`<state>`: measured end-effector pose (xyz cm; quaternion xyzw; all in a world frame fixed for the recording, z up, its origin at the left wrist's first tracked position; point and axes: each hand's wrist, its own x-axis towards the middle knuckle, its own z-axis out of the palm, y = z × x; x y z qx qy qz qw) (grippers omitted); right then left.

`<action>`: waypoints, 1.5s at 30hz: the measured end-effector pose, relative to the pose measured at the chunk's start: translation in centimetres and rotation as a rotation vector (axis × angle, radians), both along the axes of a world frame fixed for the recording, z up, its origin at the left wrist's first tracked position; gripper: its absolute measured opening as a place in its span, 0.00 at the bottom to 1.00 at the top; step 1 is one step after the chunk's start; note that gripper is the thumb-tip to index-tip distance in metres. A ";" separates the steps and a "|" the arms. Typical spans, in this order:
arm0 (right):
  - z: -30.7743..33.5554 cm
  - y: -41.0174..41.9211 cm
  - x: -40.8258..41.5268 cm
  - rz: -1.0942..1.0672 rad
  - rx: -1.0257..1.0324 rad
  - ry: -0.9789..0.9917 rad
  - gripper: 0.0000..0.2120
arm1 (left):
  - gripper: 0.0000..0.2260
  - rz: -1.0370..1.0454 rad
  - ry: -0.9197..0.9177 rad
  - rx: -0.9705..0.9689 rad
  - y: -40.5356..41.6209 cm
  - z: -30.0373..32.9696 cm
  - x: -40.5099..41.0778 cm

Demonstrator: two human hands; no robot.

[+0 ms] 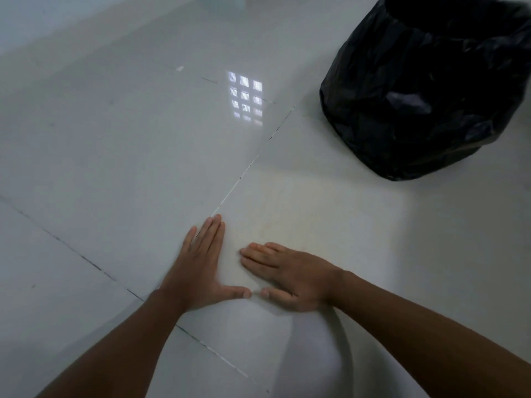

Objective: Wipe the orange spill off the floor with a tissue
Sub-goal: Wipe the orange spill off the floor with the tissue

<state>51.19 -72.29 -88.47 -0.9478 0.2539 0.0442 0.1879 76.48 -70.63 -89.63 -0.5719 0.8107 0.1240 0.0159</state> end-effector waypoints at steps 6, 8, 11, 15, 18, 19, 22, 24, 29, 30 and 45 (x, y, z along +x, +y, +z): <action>0.4 1.4 -6.0 -0.289 -0.016 0.020 0.34 | 0.66 0.019 -0.009 0.022 -0.1 0.0 -0.2; 0.9 1.9 -7.1 -0.399 -0.051 -0.020 0.34 | 0.66 0.026 0.001 0.030 -0.1 0.1 -0.2; 1.3 2.9 -7.5 -0.426 -0.087 -0.094 0.30 | 0.66 0.026 -0.013 0.040 -0.1 0.3 -0.3; 1.1 3.8 -6.3 -0.325 -0.045 -0.063 0.31 | 0.66 0.025 -0.031 0.055 -0.1 0.5 -0.3; 1.0 4.0 -5.4 -0.276 -0.036 -0.030 0.31 | 0.66 0.028 -0.021 0.071 -0.1 0.7 -0.4; 1.0 3.9 -5.2 -0.248 -0.042 -0.020 0.32 | 0.66 0.030 -0.022 0.076 -0.1 0.7 -0.4; 1.0 3.5 -4.5 -0.195 -0.037 0.015 0.32 | 0.66 0.015 -0.032 0.084 -0.2 0.8 -0.3; 1.2 3.0 -4.0 -0.161 -0.018 0.027 0.31 | 0.66 -0.006 -0.035 0.089 -0.2 0.8 0.1; 1.6 1.6 -1.7 -0.046 -0.058 0.005 0.29 | 0.64 0.007 -0.044 0.034 0.7 0.3 0.7; 1.5 1.6 -1.1 -0.050 -0.056 0.001 0.29 | 0.64 0.017 -0.041 0.026 0.9 0.2 0.7; 0.1 3.3 1.4 -0.161 -0.094 -0.049 0.26 | 0.65 0.003 -0.019 0.011 1.0 0.0 0.9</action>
